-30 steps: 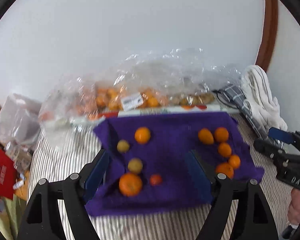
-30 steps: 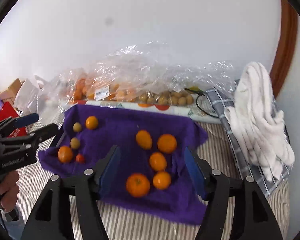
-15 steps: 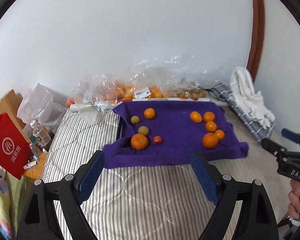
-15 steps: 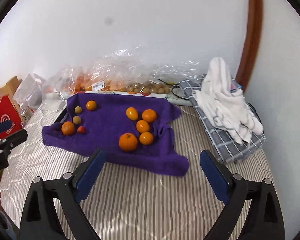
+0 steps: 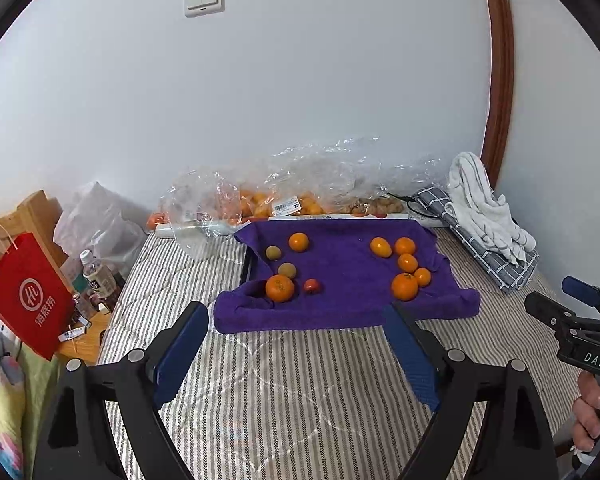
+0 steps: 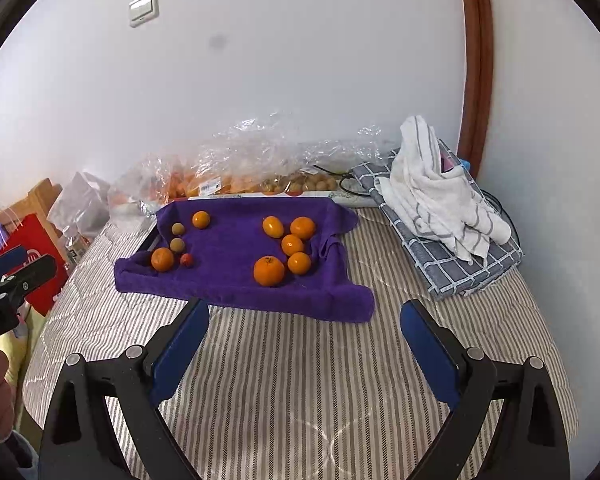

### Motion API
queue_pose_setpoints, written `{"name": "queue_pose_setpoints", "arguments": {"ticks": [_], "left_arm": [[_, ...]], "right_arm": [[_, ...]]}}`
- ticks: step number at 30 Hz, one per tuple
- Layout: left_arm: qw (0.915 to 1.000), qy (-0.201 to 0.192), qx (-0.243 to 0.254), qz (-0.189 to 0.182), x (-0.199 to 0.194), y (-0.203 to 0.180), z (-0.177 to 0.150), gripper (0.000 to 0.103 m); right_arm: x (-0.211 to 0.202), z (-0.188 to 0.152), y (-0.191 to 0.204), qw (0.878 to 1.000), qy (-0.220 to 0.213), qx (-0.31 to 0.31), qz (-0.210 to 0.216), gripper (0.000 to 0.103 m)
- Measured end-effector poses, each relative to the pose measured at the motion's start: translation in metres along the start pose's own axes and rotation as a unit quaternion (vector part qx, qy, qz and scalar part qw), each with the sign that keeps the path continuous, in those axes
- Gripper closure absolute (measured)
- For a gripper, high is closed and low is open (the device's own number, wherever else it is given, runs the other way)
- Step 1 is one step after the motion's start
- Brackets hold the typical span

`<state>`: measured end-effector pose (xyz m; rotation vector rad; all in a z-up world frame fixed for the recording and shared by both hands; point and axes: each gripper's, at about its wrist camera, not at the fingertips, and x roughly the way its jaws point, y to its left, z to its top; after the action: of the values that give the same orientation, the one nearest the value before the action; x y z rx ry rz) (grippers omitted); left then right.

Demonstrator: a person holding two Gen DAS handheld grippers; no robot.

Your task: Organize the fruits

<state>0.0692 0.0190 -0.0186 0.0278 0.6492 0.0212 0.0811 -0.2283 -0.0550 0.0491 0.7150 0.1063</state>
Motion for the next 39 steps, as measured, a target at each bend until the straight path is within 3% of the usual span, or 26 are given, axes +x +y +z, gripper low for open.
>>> {"name": "queue_pose_setpoints", "arguments": {"ticks": [39], "left_arm": [[0.9999,-0.006,-0.007,-0.010,-0.0069,-0.0042,-0.0012,0.014]], "right_arm": [[-0.0078,0.0018,-0.0012,1.000,-0.004,0.007,0.001,0.007]]}}
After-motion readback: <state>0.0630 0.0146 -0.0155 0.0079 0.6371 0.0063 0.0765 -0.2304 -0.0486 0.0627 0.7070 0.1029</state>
